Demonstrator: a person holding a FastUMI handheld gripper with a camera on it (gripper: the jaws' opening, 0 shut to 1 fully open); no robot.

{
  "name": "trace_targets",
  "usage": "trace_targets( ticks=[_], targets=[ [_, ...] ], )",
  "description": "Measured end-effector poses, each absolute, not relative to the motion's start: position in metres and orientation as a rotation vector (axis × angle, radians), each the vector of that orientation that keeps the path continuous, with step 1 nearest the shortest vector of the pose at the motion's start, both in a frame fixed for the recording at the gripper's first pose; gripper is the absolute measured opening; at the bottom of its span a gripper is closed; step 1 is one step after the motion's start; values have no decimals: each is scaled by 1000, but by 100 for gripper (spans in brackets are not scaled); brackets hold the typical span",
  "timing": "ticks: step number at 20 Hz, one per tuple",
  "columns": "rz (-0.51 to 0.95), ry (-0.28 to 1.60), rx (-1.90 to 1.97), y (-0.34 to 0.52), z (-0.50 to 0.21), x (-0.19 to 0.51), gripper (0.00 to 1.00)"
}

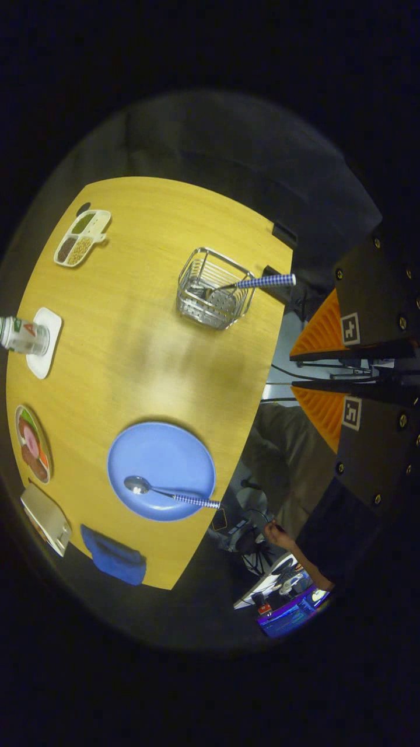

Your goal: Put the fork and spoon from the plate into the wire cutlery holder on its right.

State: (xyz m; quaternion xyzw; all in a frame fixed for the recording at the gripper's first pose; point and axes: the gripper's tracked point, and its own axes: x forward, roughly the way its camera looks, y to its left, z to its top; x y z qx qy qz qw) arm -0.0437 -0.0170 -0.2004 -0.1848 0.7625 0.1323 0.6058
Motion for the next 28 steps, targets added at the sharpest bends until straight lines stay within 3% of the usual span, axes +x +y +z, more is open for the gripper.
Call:
trace_targets(
  ticks=[10,28],
  targets=[
    [434,1733,-390,98,-259,-65,17],
    [379,1726,-289,196,-338,-58,17]
  ],
)
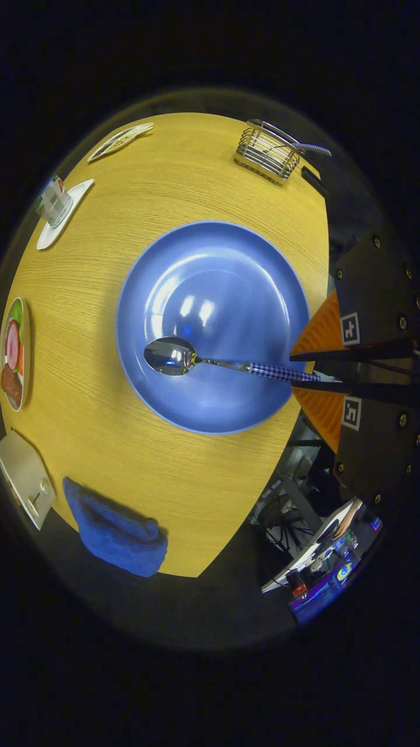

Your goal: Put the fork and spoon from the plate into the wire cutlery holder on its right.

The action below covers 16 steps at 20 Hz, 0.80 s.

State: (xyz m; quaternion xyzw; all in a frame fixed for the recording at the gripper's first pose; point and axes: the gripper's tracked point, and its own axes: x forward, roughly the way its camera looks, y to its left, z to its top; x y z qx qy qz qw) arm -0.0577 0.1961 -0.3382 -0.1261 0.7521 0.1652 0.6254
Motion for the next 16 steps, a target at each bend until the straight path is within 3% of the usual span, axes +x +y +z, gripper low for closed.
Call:
trace_targets(
  ticks=[16],
  targets=[
    [325,1769,-414,174,-383,-57,18]
  ],
)
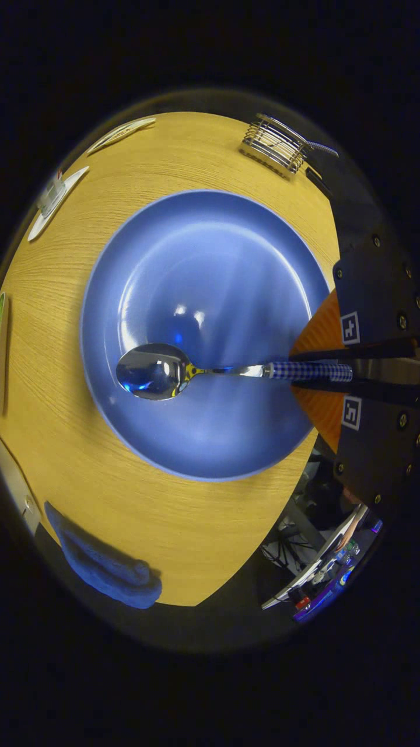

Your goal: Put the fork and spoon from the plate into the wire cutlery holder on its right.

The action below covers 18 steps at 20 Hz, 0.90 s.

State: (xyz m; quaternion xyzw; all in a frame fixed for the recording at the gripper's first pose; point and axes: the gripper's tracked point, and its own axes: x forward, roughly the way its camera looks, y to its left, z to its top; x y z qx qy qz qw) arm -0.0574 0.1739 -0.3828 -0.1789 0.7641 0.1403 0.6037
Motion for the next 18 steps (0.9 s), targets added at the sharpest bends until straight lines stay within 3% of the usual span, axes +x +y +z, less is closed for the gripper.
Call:
trace_targets(
  ticks=[1,2,6,7,12,18],
  targets=[
    [330,1765,-430,171,-385,-55,17],
    [326,1762,-456,168,-377,-53,11],
    [396,1731,-523,155,-371,-52,12],
    [422,1737,-561,151,-368,-55,2],
    [479,1773,-595,118,-311,-51,2],
    [415,1805,-623,44,-262,-52,2]
  ],
)
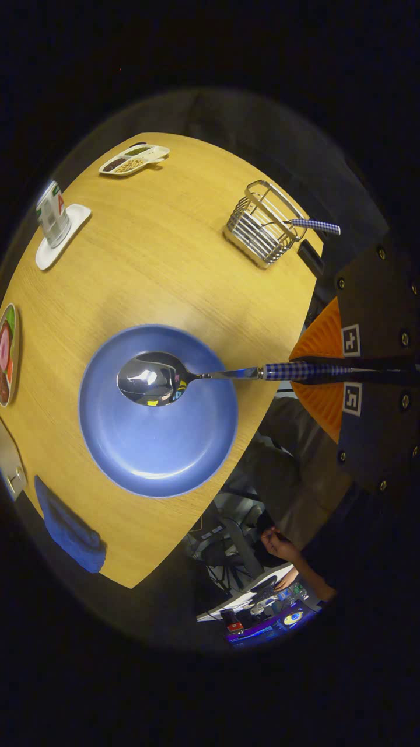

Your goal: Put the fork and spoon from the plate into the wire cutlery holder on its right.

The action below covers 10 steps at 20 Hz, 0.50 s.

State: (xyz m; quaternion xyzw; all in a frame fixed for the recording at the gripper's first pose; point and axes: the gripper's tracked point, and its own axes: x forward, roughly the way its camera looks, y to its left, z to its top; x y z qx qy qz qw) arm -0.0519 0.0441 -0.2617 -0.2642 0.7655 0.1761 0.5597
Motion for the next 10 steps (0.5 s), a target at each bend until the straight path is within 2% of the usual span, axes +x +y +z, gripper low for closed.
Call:
trace_targets(
  ticks=[10],
  targets=[
    [278,1961,-446,-50,-214,-75,2]
  ],
)
